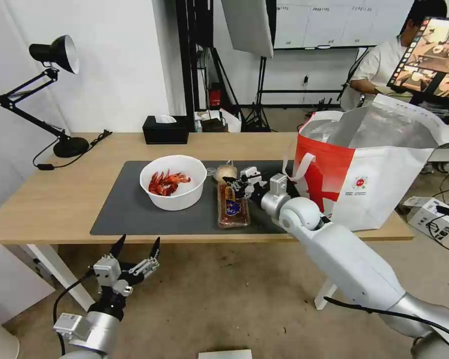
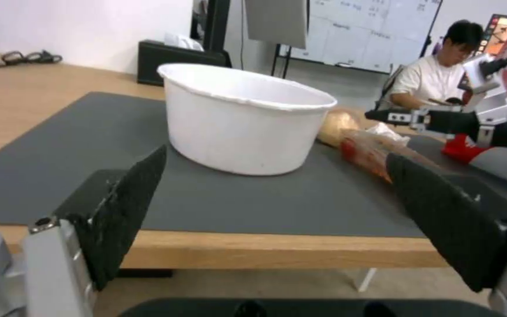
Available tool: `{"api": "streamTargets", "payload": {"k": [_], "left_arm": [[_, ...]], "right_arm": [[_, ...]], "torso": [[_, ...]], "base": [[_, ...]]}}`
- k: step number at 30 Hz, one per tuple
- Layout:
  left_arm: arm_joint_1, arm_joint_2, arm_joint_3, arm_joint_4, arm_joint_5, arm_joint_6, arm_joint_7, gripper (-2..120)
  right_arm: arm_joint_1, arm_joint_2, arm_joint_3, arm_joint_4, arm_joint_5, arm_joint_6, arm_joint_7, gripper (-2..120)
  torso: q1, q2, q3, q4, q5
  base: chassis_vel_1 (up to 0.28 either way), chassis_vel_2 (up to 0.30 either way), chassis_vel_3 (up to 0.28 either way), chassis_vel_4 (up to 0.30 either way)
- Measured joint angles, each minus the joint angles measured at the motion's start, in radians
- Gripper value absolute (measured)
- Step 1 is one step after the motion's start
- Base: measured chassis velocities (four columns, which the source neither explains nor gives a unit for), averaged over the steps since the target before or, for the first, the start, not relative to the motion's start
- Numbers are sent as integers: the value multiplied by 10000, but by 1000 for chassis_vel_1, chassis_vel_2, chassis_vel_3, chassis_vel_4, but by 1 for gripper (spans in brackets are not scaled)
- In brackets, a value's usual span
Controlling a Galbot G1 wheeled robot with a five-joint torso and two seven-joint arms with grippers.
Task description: Pick up the trash from the table and place it into the takeout bag.
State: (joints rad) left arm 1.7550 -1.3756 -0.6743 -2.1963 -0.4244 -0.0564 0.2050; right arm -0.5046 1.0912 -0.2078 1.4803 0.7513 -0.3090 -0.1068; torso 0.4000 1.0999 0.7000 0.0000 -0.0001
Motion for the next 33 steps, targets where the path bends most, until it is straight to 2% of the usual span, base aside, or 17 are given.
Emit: {"api": "streamTargets", "payload": {"k": [8,12,21,28,33], "left_arm": [[-150,351,74,-17,-466,370,-15,100],[-325,523,117,-16,-675,588,-355,100],[-578,1031,285,-463,-2151,1755,-1064,100],[-815,1348,494,-540,-3039,2064,-1164,100],[-1212,1893,963,-560,-3875,2227,-1386,100]], "right_arm": [[-98,138,-45,-158,-5,-154,249,0],[-159,160,-31,-158,-6,-208,422,0],[-389,90,183,-25,-18,-280,627,0],[-518,3,325,114,-10,-282,627,0],[-609,-116,431,340,64,-271,627,0]], "torso": [[0,1,0,1,0],[-1,1,0,0,0],[0,1,0,0,2],[0,2,0,0,1],[-1,2,0,0,1]], "base": [[0,0,0,0],[0,0,0,0],[0,0,0,0],[0,0,0,0],[0,0,0,0]]}}
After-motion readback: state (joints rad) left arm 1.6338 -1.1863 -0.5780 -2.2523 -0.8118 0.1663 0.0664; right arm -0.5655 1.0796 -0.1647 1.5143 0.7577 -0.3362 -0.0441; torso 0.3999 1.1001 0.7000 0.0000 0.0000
